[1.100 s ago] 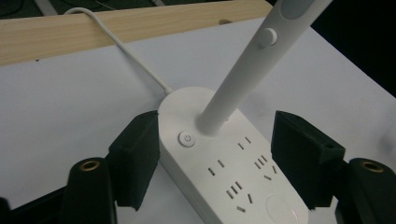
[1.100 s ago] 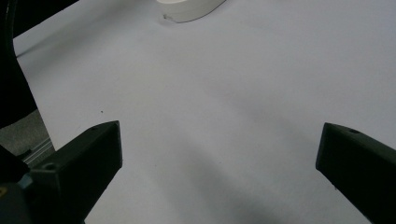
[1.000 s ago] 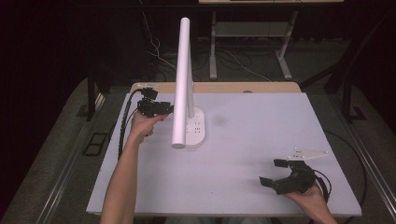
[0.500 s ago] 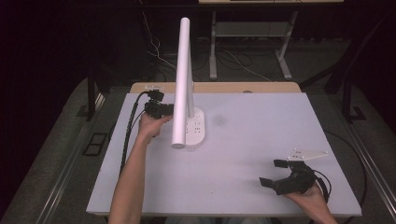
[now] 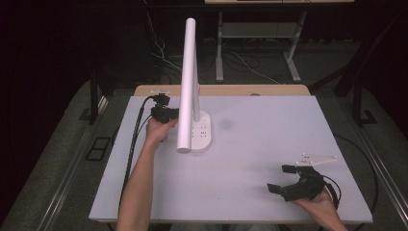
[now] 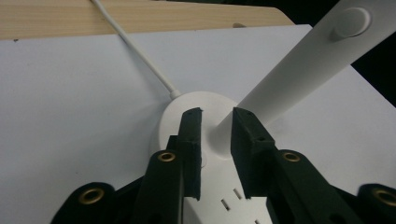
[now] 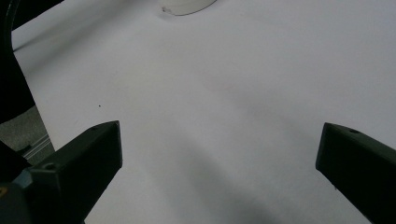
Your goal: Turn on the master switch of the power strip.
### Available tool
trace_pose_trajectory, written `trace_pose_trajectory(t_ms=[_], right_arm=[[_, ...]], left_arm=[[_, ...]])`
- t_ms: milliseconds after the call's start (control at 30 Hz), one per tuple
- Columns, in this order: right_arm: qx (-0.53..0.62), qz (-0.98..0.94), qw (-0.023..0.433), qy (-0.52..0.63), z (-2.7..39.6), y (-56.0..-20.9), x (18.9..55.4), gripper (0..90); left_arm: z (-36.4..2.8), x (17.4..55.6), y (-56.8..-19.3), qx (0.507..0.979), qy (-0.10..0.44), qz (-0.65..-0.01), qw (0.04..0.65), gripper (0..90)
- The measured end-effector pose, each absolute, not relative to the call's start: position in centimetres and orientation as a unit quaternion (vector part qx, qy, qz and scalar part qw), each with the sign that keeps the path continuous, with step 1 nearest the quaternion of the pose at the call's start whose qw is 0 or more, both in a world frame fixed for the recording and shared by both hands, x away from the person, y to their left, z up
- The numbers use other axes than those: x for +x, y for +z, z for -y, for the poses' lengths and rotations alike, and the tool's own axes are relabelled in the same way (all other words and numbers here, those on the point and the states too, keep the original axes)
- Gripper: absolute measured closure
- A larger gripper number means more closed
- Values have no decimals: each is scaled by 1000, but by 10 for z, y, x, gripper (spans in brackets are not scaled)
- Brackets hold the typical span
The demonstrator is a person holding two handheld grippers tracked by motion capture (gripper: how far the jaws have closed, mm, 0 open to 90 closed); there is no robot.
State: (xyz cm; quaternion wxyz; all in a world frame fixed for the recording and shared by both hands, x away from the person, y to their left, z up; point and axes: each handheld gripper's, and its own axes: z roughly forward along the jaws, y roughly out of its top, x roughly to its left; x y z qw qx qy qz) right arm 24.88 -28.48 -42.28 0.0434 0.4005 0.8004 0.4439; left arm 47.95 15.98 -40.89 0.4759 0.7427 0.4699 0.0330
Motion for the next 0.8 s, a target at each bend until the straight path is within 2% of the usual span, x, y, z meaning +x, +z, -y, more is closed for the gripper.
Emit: trace_pose_trajectory(t_ms=[133,367,800], right_arm=[[399,-802,43,443,285,-423,249,0],[399,-802,43,442,284,-424,249,1],[397,-804,41,440,283,-425,250,1]], left_arm=[[-159,481,-414,743,33,-474,471,772],[-157,483,-424,736,32,-491,465,891],[-153,481,-435,736,30,-493,463,896]])
